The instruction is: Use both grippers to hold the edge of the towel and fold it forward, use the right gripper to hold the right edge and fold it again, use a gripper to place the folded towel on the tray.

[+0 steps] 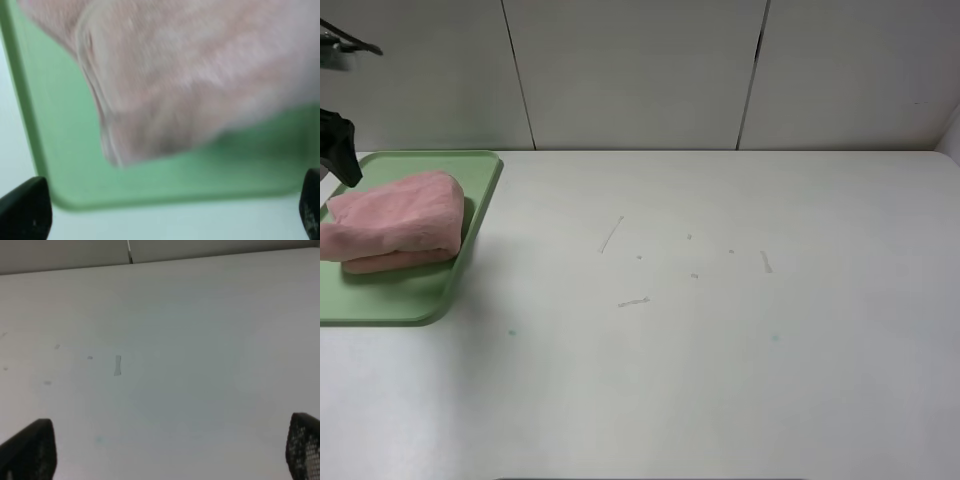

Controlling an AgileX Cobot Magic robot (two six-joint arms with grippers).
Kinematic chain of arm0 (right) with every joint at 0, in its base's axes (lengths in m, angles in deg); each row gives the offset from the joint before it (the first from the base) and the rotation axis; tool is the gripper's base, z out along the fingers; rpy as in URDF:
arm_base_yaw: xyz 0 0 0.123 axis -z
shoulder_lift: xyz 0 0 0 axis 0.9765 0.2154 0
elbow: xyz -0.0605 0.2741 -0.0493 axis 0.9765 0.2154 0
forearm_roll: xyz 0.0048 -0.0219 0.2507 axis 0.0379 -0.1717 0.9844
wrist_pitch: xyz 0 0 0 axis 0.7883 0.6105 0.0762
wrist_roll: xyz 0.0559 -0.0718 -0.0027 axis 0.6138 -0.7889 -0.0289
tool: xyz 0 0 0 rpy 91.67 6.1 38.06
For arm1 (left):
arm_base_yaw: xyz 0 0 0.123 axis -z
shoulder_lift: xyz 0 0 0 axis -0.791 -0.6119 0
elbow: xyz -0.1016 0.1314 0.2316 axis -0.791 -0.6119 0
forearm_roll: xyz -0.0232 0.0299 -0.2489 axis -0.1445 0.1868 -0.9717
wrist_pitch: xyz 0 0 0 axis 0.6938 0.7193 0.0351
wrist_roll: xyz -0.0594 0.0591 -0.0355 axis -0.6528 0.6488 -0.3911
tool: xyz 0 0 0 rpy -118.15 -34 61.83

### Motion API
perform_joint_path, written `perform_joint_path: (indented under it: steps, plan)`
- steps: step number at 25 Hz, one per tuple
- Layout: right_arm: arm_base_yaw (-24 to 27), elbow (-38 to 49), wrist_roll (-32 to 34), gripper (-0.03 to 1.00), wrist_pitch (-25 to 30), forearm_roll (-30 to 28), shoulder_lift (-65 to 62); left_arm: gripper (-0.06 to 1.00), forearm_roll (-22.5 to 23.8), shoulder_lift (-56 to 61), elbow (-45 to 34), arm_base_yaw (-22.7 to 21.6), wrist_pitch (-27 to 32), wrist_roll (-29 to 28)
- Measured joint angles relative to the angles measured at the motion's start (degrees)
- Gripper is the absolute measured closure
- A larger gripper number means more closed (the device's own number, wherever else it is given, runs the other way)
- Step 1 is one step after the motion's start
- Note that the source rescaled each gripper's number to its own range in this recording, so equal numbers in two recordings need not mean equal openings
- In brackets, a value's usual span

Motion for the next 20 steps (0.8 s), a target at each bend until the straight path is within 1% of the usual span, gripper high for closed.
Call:
perform_joint_path:
  steps: [4, 6, 11, 16, 20]
  plan:
    - [0.00, 0.00, 0.00, -0.03, 0.00, 0.00, 0.00, -0.05, -0.12, 5.80, 0.00, 0.00, 7.31, -0.06]
    - [0.00, 0.00, 0.00, -0.03, 0.00, 0.00, 0.00, -0.05, -0.12, 9.02, 0.00, 0.00, 9.92, -0.06]
    - [0.00, 0.00, 0.00, -0.03, 0.05, 0.00, 0.00, -0.05, -0.17, 16.87, -1.07, 0.00, 10.12, -0.11]
    - [0.00, 0.00, 0.00, -0.03, 0.05, 0.07, 0.00, -0.05, -0.17, 27.95, -9.20, 0.00, 10.19, -0.76]
    - [0.00, 0.00, 0.00, -0.03, 0.05, 0.07, 0.00, -0.05, -0.52, 37.66, -15.92, 0.00, 10.24, -4.59]
